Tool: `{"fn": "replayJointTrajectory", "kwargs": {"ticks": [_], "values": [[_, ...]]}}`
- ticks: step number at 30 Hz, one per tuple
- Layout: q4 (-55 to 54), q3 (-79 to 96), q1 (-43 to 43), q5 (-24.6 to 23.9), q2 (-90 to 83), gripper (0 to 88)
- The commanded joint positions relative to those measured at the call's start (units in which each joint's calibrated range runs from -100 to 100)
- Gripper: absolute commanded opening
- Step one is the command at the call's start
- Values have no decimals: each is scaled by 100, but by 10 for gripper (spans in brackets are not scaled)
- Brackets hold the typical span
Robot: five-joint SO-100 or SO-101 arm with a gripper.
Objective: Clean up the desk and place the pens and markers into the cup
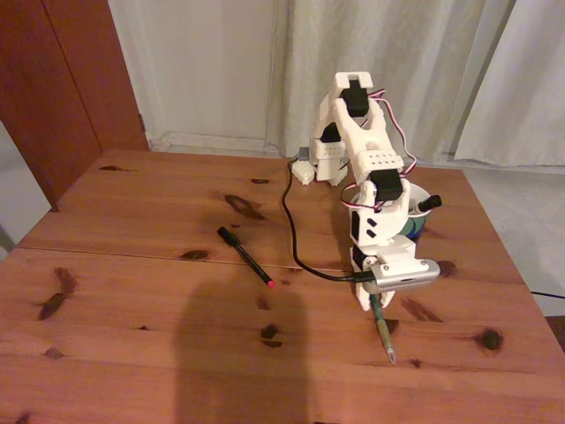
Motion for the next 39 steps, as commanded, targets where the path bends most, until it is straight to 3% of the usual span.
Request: {"fn": "replayJointTrajectory", "kwargs": {"ticks": [1, 7, 13, 30, 39], "values": [[-19, -241, -14, 29, -62, 12], [-36, -313, -22, -18, -161, 9], [-750, -214, 18, -24, -666, 9], [-802, 2, 187, -44, -2644, 8], [-2892, 2726, 315, -464, -4870, 8]]}}
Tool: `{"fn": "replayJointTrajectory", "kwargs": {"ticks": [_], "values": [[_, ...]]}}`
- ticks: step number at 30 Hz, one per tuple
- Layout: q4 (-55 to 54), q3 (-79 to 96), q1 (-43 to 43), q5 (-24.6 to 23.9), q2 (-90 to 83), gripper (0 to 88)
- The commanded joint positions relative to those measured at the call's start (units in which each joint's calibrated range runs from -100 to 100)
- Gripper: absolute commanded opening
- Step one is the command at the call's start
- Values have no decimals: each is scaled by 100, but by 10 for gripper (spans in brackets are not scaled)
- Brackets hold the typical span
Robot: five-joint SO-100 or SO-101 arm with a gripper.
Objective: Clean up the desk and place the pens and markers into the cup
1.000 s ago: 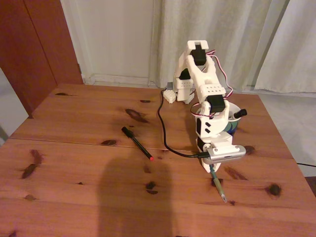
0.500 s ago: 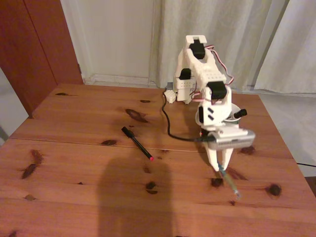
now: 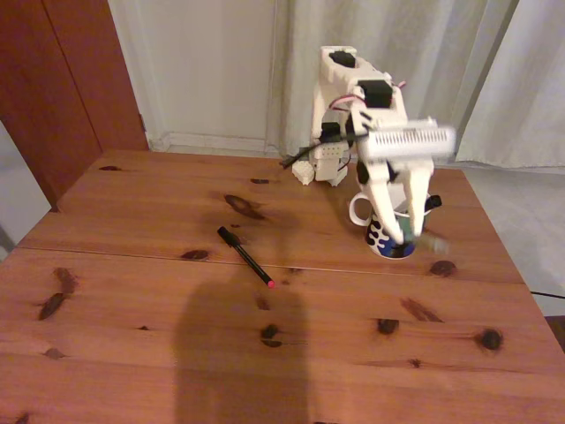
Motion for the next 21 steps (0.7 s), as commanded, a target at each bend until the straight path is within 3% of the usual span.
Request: {"fn": "replayJointTrajectory", "kwargs": {"ticks": [1, 11, 21], "values": [[-1094, 1272, 51, -49, -1261, 8], [-3373, 4879, -21, -91, -3694, 8], [-4165, 6638, -608, -44, -5606, 8]]}}
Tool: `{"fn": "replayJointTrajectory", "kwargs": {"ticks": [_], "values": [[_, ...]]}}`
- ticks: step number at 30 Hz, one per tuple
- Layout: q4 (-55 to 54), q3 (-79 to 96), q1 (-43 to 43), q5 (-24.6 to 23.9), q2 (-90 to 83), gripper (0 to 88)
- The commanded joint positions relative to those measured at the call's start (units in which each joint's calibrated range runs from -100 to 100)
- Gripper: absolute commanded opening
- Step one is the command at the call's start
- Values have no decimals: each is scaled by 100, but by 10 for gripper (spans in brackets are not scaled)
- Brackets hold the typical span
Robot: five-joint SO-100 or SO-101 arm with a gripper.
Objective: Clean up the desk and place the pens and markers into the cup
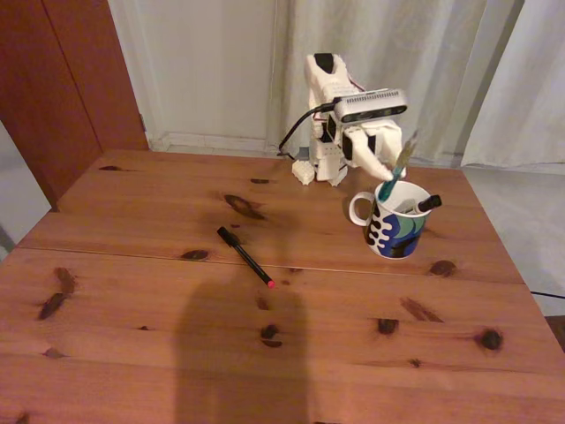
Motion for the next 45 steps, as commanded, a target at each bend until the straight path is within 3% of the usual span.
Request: {"fn": "replayJointTrajectory", "kwargs": {"ticks": [1, 14, 23, 38, 45], "values": [[-266, 275, -269, 35, -679, 8], [-275, 1194, -752, 40, -1432, 9], [-1118, 1979, -760, 40, -1506, 9], [-1075, 1970, -744, 30, -1465, 12], [-507, 1970, -744, 35, -1515, 12]]}}
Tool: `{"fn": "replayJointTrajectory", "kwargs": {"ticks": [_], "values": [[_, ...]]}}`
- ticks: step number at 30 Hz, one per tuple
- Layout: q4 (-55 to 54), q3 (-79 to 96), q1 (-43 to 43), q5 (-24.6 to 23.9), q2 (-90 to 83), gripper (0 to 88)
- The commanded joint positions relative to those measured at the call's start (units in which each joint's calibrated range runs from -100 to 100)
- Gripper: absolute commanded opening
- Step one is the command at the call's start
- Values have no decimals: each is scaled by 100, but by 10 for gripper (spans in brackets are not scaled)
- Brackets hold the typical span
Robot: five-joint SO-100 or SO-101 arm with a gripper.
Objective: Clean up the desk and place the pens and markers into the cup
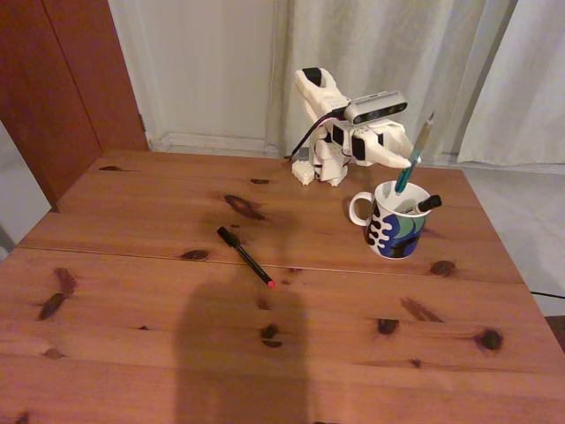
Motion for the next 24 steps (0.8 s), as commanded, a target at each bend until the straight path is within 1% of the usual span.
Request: {"fn": "replayJointTrajectory", "kwargs": {"ticks": [1, 7, 12, 18, 24], "values": [[250, 59, -10, 35, -108, 12], [586, 59, -2, 35, -108, 12], [663, 59, -2, 35, -108, 15], [663, 59, 30, 35, -108, 143], [672, 59, 46, 35, -108, 148]]}}
